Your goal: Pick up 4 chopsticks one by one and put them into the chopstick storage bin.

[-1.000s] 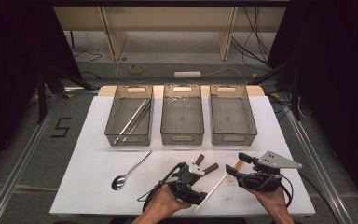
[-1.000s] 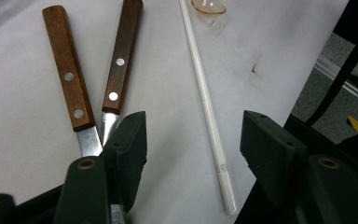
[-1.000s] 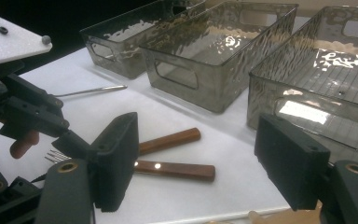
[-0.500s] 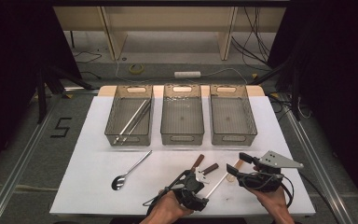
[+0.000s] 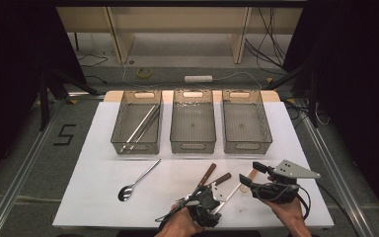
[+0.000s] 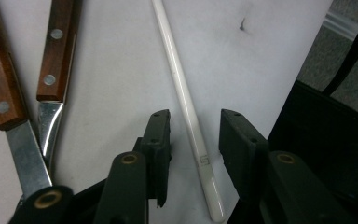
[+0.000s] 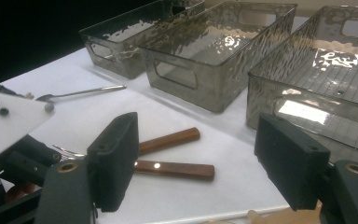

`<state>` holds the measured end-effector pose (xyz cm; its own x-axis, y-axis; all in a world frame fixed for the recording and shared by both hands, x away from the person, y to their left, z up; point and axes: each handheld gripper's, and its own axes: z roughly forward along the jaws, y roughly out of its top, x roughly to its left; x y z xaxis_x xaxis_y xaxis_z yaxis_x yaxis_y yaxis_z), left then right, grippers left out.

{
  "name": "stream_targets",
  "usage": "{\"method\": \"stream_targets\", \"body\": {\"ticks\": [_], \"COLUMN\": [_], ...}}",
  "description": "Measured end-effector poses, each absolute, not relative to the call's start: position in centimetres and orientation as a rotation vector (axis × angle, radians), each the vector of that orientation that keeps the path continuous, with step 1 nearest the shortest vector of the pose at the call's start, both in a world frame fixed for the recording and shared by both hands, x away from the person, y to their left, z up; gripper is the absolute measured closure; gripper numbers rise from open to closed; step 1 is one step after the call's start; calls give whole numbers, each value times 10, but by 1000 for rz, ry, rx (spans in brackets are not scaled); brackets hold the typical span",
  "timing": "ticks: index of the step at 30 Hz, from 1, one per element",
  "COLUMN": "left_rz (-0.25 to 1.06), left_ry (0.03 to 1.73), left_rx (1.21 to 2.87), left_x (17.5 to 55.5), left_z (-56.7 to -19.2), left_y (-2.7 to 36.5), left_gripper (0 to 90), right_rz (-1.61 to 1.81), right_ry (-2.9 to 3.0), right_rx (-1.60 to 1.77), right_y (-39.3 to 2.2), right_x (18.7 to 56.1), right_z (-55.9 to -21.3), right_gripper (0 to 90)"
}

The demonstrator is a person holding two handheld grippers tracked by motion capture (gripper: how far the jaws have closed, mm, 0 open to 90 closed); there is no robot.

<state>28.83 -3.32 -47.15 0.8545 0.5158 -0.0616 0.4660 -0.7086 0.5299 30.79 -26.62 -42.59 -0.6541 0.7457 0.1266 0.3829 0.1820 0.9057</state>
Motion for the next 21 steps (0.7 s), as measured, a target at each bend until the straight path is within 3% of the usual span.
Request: {"method": "stream_targets", "body": {"ticks": [13,21], "left_rz": [174,152], "left_ry": [677,725], "left_rx": [2499,2484], "left_x": [287,291], "left_z": [-472,-472], "left_y": [-34,-32], "left_gripper": [786,810], "right_rz": [1460,1463], "right_ry": [2125,2121], "right_rx": [1067,1067], "right_y": [-266,-266], "right_x": [308,308], "right_z": [-426,-426], "right_gripper": [315,315]}}
